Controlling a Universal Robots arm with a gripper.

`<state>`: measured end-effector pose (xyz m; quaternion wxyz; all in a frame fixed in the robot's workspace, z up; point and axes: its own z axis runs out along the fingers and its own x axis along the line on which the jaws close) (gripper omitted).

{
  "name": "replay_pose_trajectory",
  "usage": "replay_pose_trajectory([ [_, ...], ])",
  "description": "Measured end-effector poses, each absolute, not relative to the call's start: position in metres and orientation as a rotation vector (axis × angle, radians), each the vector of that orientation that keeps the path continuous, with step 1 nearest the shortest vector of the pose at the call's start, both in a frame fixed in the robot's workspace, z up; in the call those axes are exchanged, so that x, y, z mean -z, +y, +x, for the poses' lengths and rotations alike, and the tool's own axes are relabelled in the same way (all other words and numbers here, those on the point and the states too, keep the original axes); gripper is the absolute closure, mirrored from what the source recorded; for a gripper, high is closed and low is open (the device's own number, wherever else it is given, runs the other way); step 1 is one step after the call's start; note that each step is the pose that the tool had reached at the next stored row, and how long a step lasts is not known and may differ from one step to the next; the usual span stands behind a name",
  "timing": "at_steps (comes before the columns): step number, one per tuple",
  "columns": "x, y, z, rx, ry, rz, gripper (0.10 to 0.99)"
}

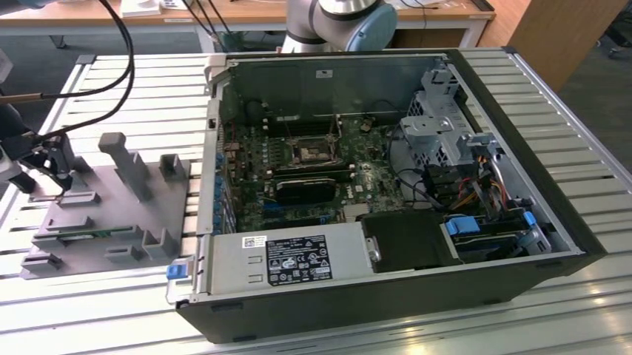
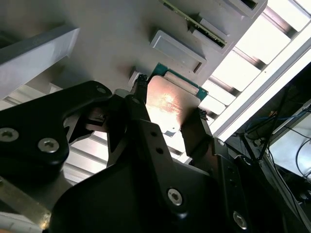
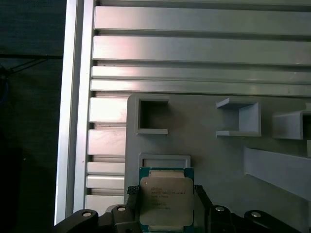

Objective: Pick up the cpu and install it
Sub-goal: 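Pick up the cpu and move it towards the insertion slot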

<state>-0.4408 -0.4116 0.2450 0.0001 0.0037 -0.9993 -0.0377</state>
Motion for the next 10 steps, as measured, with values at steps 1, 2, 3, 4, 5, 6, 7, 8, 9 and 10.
replay_pose_trajectory([
  [1,-0.2457,-0.4116,-0.4408,0.118,-3.139,0.012,0.553],
  [2,-0.2463,-0.4116,-0.4408,0.119,-3.139,0.012,0.553],
  [3,-0.2469,-0.4116,-0.4408,0.119,-3.139,0.012,0.553],
  [4,-0.2473,-0.4116,-0.4408,0.119,-3.139,0.012,0.553],
  [5,-0.2478,-0.4116,-0.4408,0.119,-3.139,0.012,0.553],
  [6,-0.2482,-0.4116,-0.4408,0.119,-3.139,0.012,0.553],
  [7,-0.2486,-0.4116,-0.4408,0.119,-3.139,0.012,0.553],
  [8,-0.249,-0.4116,-0.4408,0.118,-3.139,0.012,0.553],
  [9,-0.2494,-0.4115,-0.4408,0.118,-3.139,0.012,0.553],
  [10,-0.25,-0.4115,-0.4408,0.118,-3.139,0.011,0.553],
])
